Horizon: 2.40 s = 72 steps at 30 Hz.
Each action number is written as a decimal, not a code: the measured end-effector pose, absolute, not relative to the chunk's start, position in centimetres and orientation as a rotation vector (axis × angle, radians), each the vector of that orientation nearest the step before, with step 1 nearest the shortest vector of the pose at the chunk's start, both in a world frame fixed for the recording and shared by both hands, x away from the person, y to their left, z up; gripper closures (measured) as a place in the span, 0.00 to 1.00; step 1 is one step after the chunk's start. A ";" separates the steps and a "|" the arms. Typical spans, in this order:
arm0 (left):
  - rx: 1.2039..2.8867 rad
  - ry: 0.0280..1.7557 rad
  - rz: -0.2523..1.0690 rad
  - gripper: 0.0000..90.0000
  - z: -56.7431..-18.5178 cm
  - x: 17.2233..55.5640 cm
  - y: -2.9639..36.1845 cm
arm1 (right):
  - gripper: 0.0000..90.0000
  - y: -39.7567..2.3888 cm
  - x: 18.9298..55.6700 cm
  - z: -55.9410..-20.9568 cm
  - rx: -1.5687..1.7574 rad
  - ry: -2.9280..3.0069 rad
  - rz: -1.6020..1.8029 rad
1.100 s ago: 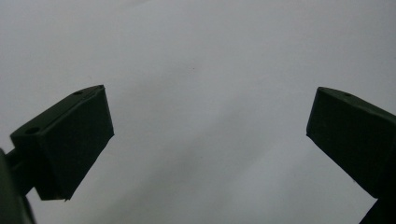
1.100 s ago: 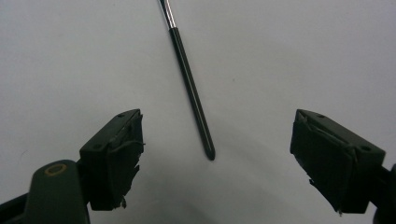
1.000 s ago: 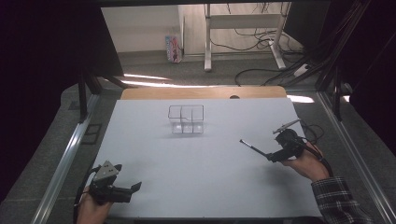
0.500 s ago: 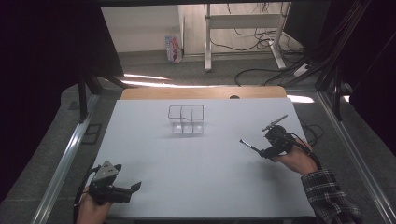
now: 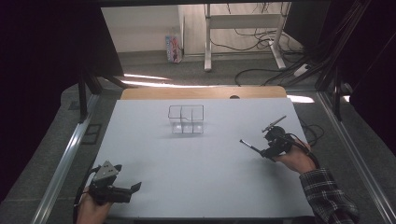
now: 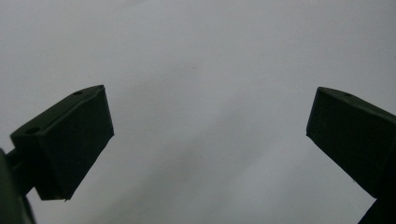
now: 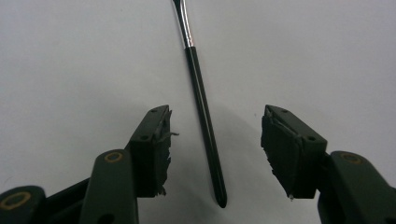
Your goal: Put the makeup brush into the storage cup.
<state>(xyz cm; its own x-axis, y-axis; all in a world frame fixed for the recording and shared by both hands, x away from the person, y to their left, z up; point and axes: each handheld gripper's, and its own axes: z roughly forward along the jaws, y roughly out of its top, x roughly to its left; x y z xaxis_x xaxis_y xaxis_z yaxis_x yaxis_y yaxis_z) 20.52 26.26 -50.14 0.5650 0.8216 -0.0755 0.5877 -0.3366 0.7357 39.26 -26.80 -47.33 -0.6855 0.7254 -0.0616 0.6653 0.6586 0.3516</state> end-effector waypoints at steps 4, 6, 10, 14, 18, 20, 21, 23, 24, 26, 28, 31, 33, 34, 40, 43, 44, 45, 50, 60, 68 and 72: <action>2.057 1.125 0.403 0.01 -50.2 20.5 26.3 | 0.50 -26.7 39.4 -48.0 1.131 2.696 0.433; 2.057 1.126 0.403 0.01 -50.2 20.5 26.3 | 0.52 -26.7 39.4 -48.3 1.131 2.705 0.426; 2.059 1.126 0.405 0.01 -50.2 20.4 26.3 | 0.60 -26.8 39.5 -49.0 1.134 2.730 0.395; 2.059 1.126 0.406 0.01 -50.2 20.4 26.3 | 0.73 -26.7 39.6 -49.0 1.144 2.756 0.375; 2.059 1.127 0.408 0.01 -50.2 20.4 26.3 | 0.92 -26.5 39.7 -49.0 1.131 2.780 0.336; 2.059 1.129 0.408 0.01 -50.2 20.4 26.3 | 0.93 -26.5 39.8 -48.9 1.140 2.793 0.325; 2.059 1.129 0.407 0.01 -50.2 20.3 26.3 | 0.93 -26.4 39.8 -48.9 1.148 2.791 0.323; 2.056 1.129 0.407 0.01 -50.1 20.3 26.4 | 0.93 -26.4 39.9 -48.9 1.143 2.796 0.320; 2.056 1.129 0.408 0.01 -50.1 20.3 26.4 | 0.93 -26.4 39.8 -48.9 1.143 2.792 0.317; 2.056 1.130 0.407 0.02 -50.1 20.3 26.4 | 0.93 -26.5 39.8 -48.9 1.155 2.788 0.332; 2.055 1.128 0.410 0.02 -50.1 20.3 26.4 | 0.93 -26.7 39.8 -48.9 1.171 2.787 0.360; 2.049 1.128 0.413 0.02 -50.1 20.3 26.4 | 0.93 -27.1 39.7 -48.8 1.189 2.779 0.420; 2.051 1.127 0.414 0.02 -50.1 20.3 26.4 | 0.93 -27.3 39.5 -48.6 1.188 2.766 0.440; 2.051 1.127 0.414 0.02 -50.1 20.3 26.4 | 0.93 -27.4 39.5 -48.5 1.191 2.761 0.461; 2.054 1.124 0.416 0.02 -50.1 20.3 26.4 | 0.93 -27.8 39.3 -47.7 1.181 2.732 0.516; 2.047 1.124 0.414 0.02 -50.1 20.3 26.4 | 0.93 -28.0 39.1 -47.3 1.165 2.714 0.546; 2.047 1.124 0.414 0.02 -50.1 20.3 26.4 | 0.93 -28.1 39.1 -47.2 1.167 2.710 0.558; 2.040 1.124 0.413 0.02 -50.1 20.3 26.4 | 0.93 -28.1 39.1 -47.2 1.167 2.710 0.558; 2.020 1.116 0.413 0.02 -50.0 20.2 26.5 | 0.93 -28.6 38.7 -47.0 1.172 2.671 0.630; 1.995 1.093 0.408 0.02 -50.0 20.3 26.6 | 0.93 -29.1 37.2 -46.5 1.174 2.580 0.786; 1.978 1.103 0.432 0.02 -49.8 20.2 27.0 | 0.93 -29.2 35.8 -45.8 1.130 2.528 0.860; 1.983 1.076 0.432 0.02 -49.8 20.2 26.8 | 0.93 -29.4 35.2 -45.7 1.141 2.511 0.894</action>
